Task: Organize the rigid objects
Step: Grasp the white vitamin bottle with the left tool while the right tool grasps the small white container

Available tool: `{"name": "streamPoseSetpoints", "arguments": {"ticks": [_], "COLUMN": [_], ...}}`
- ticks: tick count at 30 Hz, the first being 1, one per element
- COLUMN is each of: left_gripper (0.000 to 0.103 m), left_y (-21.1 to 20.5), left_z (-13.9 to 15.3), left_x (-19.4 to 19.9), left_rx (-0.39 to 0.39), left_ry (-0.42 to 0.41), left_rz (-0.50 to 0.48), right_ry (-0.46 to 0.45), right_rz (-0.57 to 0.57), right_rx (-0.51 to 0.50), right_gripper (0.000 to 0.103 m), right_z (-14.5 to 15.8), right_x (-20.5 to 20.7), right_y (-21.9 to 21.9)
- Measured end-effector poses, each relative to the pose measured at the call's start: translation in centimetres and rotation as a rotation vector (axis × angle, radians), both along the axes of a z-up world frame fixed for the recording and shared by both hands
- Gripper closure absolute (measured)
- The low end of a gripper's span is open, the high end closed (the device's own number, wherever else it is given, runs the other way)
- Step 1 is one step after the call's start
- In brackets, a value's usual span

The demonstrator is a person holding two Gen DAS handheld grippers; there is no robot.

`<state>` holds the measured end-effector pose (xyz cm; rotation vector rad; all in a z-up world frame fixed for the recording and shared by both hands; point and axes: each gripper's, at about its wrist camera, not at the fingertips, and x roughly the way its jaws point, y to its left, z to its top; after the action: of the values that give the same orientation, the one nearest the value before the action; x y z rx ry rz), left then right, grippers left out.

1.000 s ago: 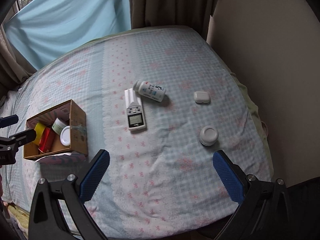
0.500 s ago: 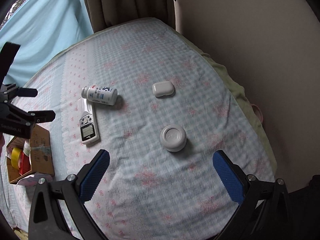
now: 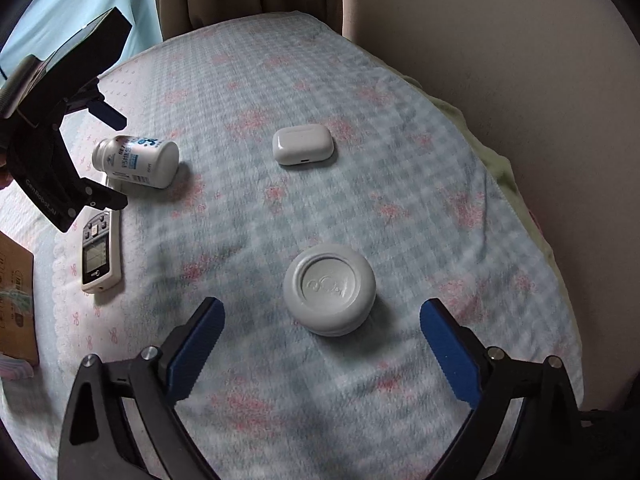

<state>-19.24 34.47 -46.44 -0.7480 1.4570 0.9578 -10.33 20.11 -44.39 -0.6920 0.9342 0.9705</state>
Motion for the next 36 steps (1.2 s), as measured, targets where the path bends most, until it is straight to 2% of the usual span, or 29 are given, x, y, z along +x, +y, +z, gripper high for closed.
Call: {"name": "streamPoseSetpoints", "arguments": {"ticks": [4,6,10,11,19,22,23,29,36], "left_gripper": [0.006,0.017,0.025,0.029,0.039,0.053,0.055,0.055,0.055], "left_y": [0.8,1.0,1.4,1.5,1.2,1.0,1.0,0.8,1.1], "left_z": [-1.7,-2.3,-3.6,-3.7,-3.9,-3.8,-3.7,-3.4,-0.9], "left_x": [0.3,0.5,0.4,0.3,0.1,-0.1,-0.3,-0.8,-0.7], "left_rx": [-0.026,-0.050,-0.089,-0.101,-0.131,-0.134,-0.139,-0.128,-0.102], "left_ry": [0.018,0.014,0.024,0.020,0.023,0.052,0.049,0.061,0.027], "left_rz": [-0.139,-0.201,-0.259,-0.259,-0.285,-0.308,-0.307,-0.282,-0.167], "right_ry": [-0.012,-0.025,-0.026,-0.024,-0.061,-0.069,-0.066,-0.054,-0.023], "right_rz": [-0.003,0.004,0.005,0.003,0.034,0.059,0.069,0.062,0.060], "right_rx": [0.016,0.026,0.013,0.012,0.022,0.019,0.018,0.008,0.014], "right_gripper": [0.007,0.017,0.024,0.027,0.028,0.043,0.049,0.051,0.051], "right_z": [-1.8,-2.5,-4.0,-4.2,-3.9,-3.8,-3.8,-3.7,-2.9], "right_x": [0.7,0.9,1.4,1.5,1.2,1.2,1.1,1.2,1.4], "right_y": [0.2,0.4,1.0,1.0,1.0,1.2,1.3,1.7,1.6]}}
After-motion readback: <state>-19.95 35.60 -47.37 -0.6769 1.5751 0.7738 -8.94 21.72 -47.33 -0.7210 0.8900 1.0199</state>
